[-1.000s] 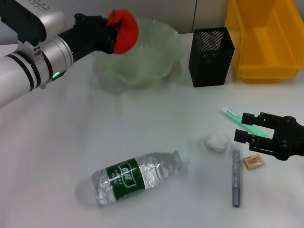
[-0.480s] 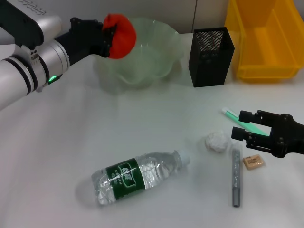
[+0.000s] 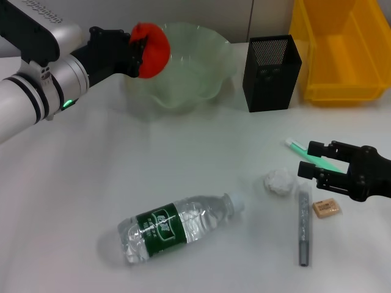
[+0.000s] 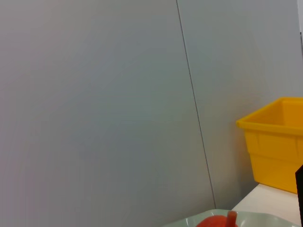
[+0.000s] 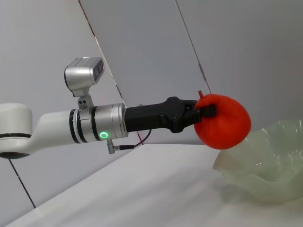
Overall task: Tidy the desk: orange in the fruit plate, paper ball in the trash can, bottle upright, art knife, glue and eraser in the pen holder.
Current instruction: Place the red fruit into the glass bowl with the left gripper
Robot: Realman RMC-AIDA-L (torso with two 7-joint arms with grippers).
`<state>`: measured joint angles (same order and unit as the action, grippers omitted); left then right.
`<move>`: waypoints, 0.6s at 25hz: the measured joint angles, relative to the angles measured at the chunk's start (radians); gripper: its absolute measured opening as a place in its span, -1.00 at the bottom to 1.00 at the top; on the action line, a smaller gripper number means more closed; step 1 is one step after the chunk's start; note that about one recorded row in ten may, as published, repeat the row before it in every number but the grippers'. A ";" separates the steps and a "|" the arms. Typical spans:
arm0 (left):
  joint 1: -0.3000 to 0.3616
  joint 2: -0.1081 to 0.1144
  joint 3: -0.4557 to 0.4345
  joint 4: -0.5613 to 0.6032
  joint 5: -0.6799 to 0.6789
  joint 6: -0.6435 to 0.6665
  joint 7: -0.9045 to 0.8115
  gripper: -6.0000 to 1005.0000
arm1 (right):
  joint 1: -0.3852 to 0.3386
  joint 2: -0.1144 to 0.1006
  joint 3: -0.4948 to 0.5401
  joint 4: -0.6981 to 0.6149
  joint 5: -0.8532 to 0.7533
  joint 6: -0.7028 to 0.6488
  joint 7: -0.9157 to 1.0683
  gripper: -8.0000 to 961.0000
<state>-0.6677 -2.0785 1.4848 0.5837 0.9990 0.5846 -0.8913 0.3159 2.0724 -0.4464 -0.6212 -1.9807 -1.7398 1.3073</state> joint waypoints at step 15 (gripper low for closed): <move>-0.003 -0.002 0.025 0.000 -0.003 0.021 0.009 -0.88 | 0.001 0.003 -0.002 0.009 -0.001 0.002 0.001 0.39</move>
<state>-0.6703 -2.0801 1.5094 0.5841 0.9959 0.6058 -0.8820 0.3172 2.0754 -0.4486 -0.6121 -1.9821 -1.7380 1.3082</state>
